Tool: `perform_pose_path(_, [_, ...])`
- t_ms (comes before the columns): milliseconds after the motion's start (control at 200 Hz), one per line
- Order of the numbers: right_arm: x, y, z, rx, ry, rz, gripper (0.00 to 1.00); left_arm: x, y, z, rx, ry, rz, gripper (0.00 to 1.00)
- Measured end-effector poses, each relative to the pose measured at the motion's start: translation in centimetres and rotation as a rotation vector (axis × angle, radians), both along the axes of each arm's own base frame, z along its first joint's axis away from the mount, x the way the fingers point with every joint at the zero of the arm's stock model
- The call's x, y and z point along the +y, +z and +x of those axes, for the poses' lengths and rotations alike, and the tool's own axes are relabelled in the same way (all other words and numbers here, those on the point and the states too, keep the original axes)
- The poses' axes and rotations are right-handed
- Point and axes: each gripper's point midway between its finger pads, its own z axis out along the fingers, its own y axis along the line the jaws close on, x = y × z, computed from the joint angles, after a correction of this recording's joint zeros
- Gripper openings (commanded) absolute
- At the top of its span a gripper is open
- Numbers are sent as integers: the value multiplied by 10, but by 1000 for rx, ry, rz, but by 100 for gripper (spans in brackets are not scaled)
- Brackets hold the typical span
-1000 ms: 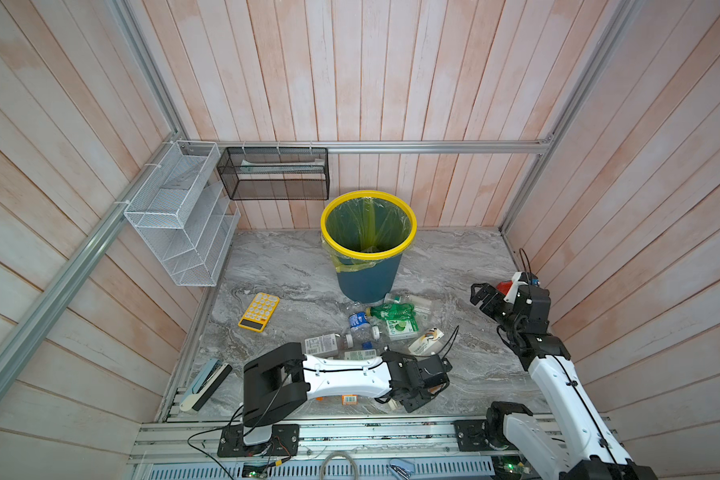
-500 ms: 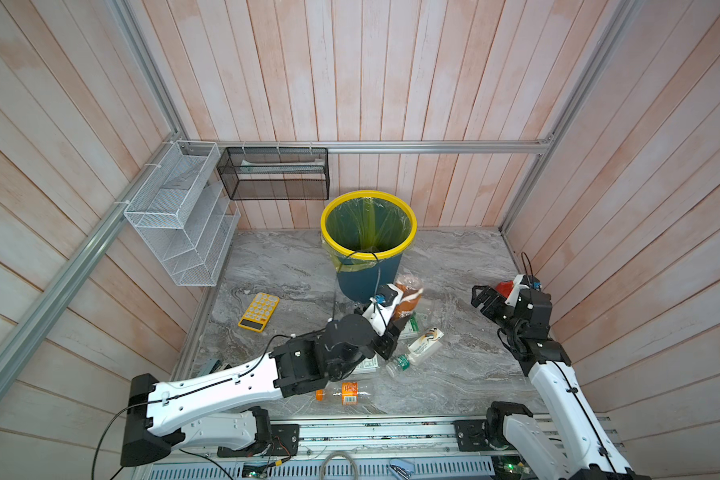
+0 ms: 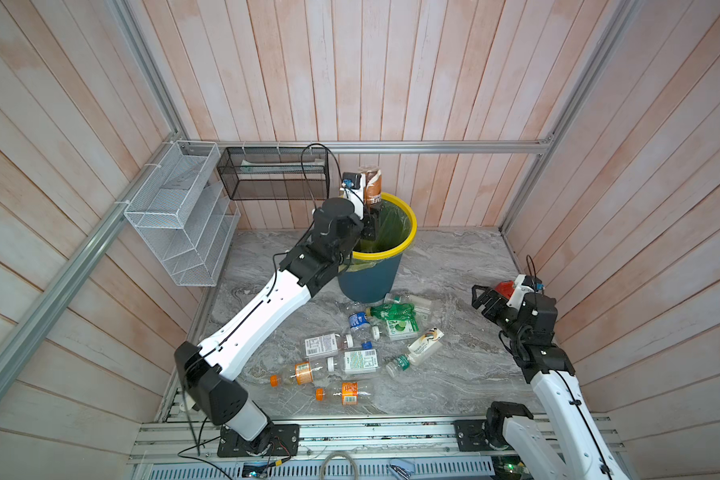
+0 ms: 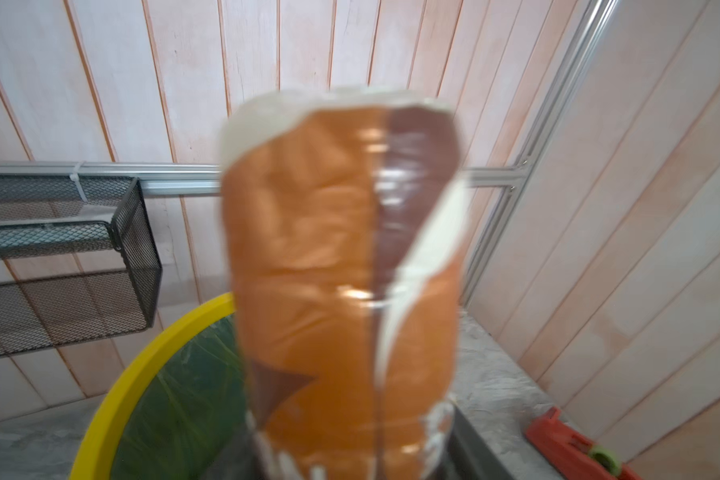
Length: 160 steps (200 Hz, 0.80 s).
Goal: Throw the plastic bottles in the bin
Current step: 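Lift the brown coffee bottle over the bin and release it with the left gripper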
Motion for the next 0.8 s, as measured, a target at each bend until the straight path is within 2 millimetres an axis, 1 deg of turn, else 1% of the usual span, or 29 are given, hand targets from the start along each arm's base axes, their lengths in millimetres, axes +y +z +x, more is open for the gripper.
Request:
perform_pose_path(45, [0, 2, -1, -3, 4, -8, 99, -4, -14, 9, 51, -5, 27, 87])
perform_pose_path(90, [1, 5, -2, -9, 9, -14, 99, -7, -26, 13, 98, -10, 39, 92])
perform_pose_path(140, [1, 7, -3, -11, 12, -16, 99, -10, -37, 11, 137, -22, 55, 100])
perform_pose_path(170, [1, 7, -3, -11, 13, -16, 99, -10, -42, 9, 154, -25, 61, 100])
perform_pose_path(225, [1, 7, -4, -8, 15, -15, 99, -11, -44, 3, 153, -33, 64, 100])
perform_pose_path(300, [2, 5, -5, 4, 15, -14, 99, -6, -44, -12, 147, -39, 65, 100])
perform_pose_path(370, [2, 2, -6, 15, 17, -12, 99, -1, -35, -27, 122, -41, 58, 100])
perform_pose_path(480, [2, 1, -7, 23, 17, -9, 100, 9, -16, -49, 56, -39, 27, 100])
perform_pose_path(550, [3, -1, -8, 32, 18, 1, 100, 16, -11, -60, 22, -31, 13, 100])
perform_pose_path(620, [5, -4, -9, 45, 17, 21, 100, 24, -14, -68, 7, -17, 10, 100])
perform_pose_path(695, [7, -8, -11, 58, 18, 51, 100, 32, -23, -74, -1, 4, 10, 100])
perform_pose_path(800, [17, -27, -20, 93, 31, 105, 100, 47, -41, -81, -1, 44, 19, 100])
